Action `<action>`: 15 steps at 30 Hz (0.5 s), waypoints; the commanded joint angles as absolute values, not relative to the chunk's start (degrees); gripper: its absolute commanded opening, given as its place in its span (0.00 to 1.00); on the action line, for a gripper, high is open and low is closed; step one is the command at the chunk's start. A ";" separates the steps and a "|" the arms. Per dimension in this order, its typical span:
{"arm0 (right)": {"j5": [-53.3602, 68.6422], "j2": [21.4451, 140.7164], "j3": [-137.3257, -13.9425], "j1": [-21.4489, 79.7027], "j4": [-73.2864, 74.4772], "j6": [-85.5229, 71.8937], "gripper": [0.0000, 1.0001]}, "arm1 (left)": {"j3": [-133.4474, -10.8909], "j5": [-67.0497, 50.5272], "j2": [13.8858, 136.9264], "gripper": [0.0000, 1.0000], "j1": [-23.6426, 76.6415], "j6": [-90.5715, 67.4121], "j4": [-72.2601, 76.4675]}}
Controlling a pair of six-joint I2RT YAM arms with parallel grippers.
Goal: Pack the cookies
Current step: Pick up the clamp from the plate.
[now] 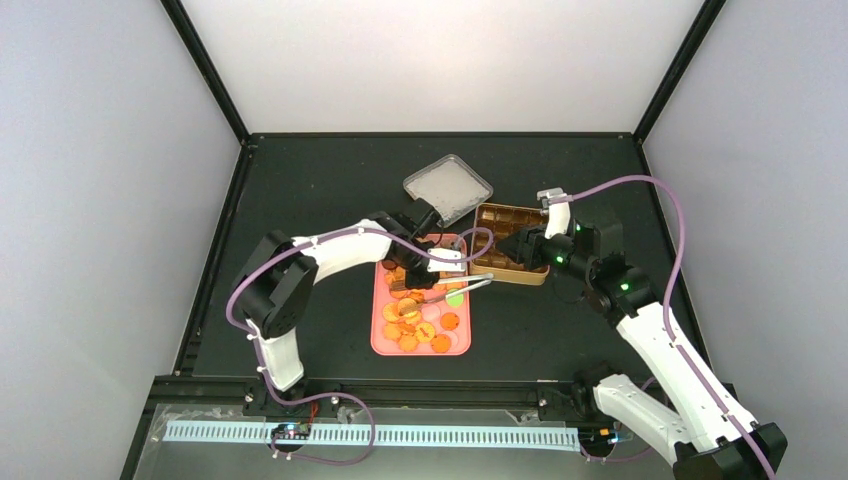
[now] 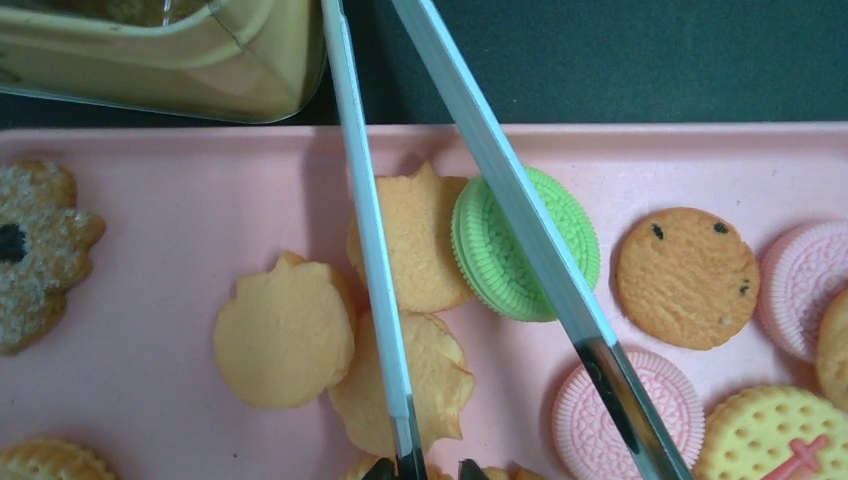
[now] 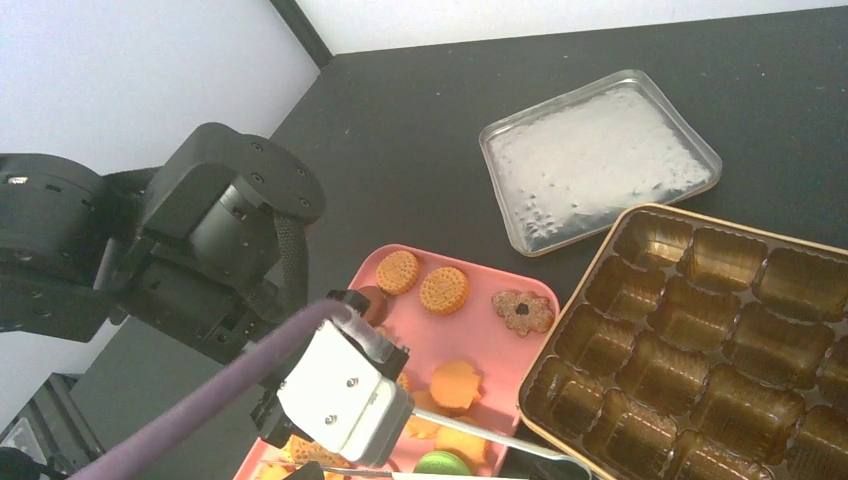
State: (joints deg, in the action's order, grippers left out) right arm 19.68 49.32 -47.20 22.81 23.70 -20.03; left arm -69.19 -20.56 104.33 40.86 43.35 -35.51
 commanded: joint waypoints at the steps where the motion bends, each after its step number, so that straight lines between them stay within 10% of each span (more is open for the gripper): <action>1: 20.25 48.72 -48.99 23.19 25.25 -20.35 0.54 | -71.41 -19.85 106.51 0.10 41.65 43.11 -34.79; 15: 18.13 46.50 -49.89 23.20 26.81 -20.49 0.63 | -70.23 -21.76 97.95 0.01 41.38 41.40 -38.26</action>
State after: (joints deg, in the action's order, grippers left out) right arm 19.05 47.88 -47.77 22.81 26.02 -20.03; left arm -69.78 -19.53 103.96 41.34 42.26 -35.68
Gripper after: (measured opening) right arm 0.609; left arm 0.026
